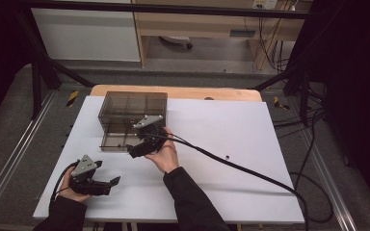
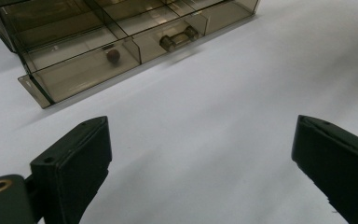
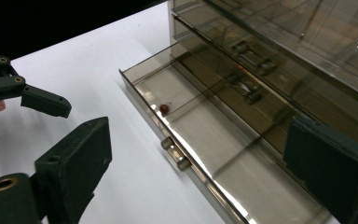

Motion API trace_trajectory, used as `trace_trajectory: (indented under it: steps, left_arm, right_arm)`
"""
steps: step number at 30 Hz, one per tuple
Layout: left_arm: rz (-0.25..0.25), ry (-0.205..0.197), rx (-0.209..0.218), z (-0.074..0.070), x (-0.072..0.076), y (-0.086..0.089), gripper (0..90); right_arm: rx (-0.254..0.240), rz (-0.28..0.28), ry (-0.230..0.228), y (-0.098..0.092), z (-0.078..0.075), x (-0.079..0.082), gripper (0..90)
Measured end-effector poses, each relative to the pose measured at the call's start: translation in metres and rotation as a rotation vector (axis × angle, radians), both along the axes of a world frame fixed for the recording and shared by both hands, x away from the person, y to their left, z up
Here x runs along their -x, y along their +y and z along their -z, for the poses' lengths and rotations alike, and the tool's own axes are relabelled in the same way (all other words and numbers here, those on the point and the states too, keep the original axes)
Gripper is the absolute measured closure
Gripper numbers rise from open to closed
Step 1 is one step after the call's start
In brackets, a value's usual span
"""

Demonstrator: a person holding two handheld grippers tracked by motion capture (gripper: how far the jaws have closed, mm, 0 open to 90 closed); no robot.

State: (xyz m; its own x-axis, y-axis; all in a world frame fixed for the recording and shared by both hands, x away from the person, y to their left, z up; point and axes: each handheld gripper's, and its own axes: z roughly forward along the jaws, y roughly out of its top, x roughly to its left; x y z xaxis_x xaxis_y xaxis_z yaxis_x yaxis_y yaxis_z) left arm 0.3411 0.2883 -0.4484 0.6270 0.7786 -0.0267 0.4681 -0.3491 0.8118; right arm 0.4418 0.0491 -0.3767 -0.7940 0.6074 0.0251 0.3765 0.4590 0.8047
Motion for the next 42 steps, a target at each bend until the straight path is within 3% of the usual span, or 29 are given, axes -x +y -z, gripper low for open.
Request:
trace_trajectory:
  steps: [8, 21, 42]
  left_arm:
    - [-0.001, 0.001, 0.000, 0.000, 0.000, 0.000, 4.7]
    - [-0.002, 0.001, 0.000, 0.000, 0.000, 0.000, 4.8]
    - [-0.003, 0.002, -0.005, 0.000, 0.000, 0.000, 4.8]
  right_arm:
    - [0.005, 0.036, -0.007, -0.027, -0.007, 0.005, 2.7]
    - [-0.030, 0.080, -0.002, -0.073, -0.011, 0.012, 1.4]
    - [-0.047, 0.203, 0.019, -0.155, 0.004, 0.018, 0.6]
